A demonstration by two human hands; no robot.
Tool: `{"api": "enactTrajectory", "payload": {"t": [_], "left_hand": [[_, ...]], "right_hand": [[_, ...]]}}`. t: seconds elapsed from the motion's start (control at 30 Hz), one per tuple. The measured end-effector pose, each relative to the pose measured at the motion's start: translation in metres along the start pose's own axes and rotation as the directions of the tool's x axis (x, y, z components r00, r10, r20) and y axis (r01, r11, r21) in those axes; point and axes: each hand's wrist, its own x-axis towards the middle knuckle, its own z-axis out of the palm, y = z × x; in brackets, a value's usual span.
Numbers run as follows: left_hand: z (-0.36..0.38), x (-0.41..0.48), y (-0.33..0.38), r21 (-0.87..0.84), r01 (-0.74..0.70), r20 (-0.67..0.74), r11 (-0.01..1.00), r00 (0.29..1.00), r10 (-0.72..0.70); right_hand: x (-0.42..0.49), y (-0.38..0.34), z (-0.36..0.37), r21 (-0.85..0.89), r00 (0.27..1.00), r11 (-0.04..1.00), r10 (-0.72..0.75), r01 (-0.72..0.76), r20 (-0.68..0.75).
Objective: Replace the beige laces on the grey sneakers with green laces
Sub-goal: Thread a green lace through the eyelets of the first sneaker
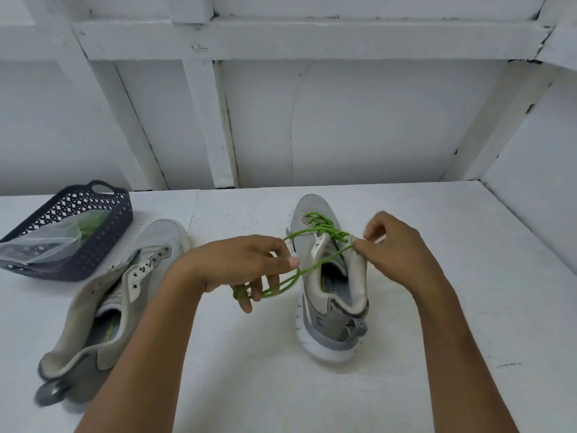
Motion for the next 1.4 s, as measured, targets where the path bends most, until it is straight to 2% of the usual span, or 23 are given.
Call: {"api": "enactTrajectory", "payload": {"t": [0.03,0.1,0.17,0.27,0.37,0.43,0.57,0.67,0.77,0.9,0.97,1.07,1.17,1.23,1.3,1.4], "left_hand": [[-0.001,0.003,-0.001,0.002,0.012,0.001,1.0,1.0,-0.012],[-0.004,0.01,-0.004,-0.003,0.025,-0.008,1.0,1.0,-0.025],[-0.004,0.018,-0.009,-0.003,0.036,-0.046,0.999,0.998,-0.036],[-0.004,0.037,-0.021,0.149,0.035,-0.194,0.988,0.981,-0.005],[-0.004,0.054,-0.038,0.401,0.111,-0.322,0.909,0.947,0.026],[0.0,0.062,-0.045,0.48,0.141,-0.391,0.866,0.918,0.067],[0.004,0.071,-0.051,0.513,0.165,-0.558,0.843,0.81,0.18],[0.001,0.074,-0.054,0.599,0.256,-0.515,0.759,0.849,0.12],[0.002,0.078,-0.059,0.569,0.217,-0.483,0.793,0.869,0.108],[-0.002,0.074,-0.059,0.482,0.12,-0.589,0.868,0.778,0.22],[-0.005,0.068,-0.054,0.471,0.008,-0.541,0.882,0.792,0.282],[-0.002,0.062,-0.046,0.541,-0.097,-0.308,0.835,0.902,0.304],[0.01,0.066,-0.047,0.643,-0.046,-0.129,0.765,0.978,0.167],[0.016,0.07,-0.051,0.645,-0.021,-0.127,0.764,0.983,0.135],[0.021,0.071,-0.05,0.667,-0.035,-0.135,0.744,0.977,0.167],[0.024,0.068,-0.048,0.671,-0.056,-0.115,0.739,0.977,0.178]], "right_hand": [[-0.001,-0.003,0.0,-0.023,0.993,0.993,-0.116,0.117,0.027],[-0.003,-0.008,0.005,-0.041,0.931,0.944,-0.316,0.328,0.183],[-0.005,-0.011,0.012,-0.072,0.877,0.91,-0.37,0.409,0.307],[-0.007,-0.014,0.011,-0.073,0.895,0.936,-0.304,0.344,0.327],[-0.011,-0.021,0.012,-0.064,0.898,0.943,-0.288,0.326,0.333],[-0.014,-0.024,0.013,-0.084,0.899,0.94,-0.287,0.331,0.332],[-0.015,-0.023,0.005,-0.13,0.927,0.959,-0.198,0.25,0.319],[-0.012,-0.021,-0.001,-0.142,0.94,0.959,-0.201,0.247,0.275],[-0.011,-0.023,-0.008,-0.193,0.952,0.96,-0.148,0.204,0.268],[-0.006,-0.011,-0.021,-0.476,0.974,0.875,0.031,0.082,0.224],[-0.004,-0.006,-0.025,-0.53,0.961,0.848,0.137,0.012,0.24],[-0.005,-0.004,-0.024,-0.512,0.939,0.859,0.182,-0.007,0.292],[-0.005,-0.008,-0.018,-0.426,0.953,0.904,0.093,0.04,0.288],[-0.005,-0.013,-0.012,-0.319,0.977,0.942,-0.031,0.099,0.209],[-0.008,-0.021,-0.006,-0.193,0.979,0.966,-0.146,0.171,0.141],[-0.009,-0.03,0.006,-0.059,0.971,0.978,-0.188,0.199,0.15]]}}
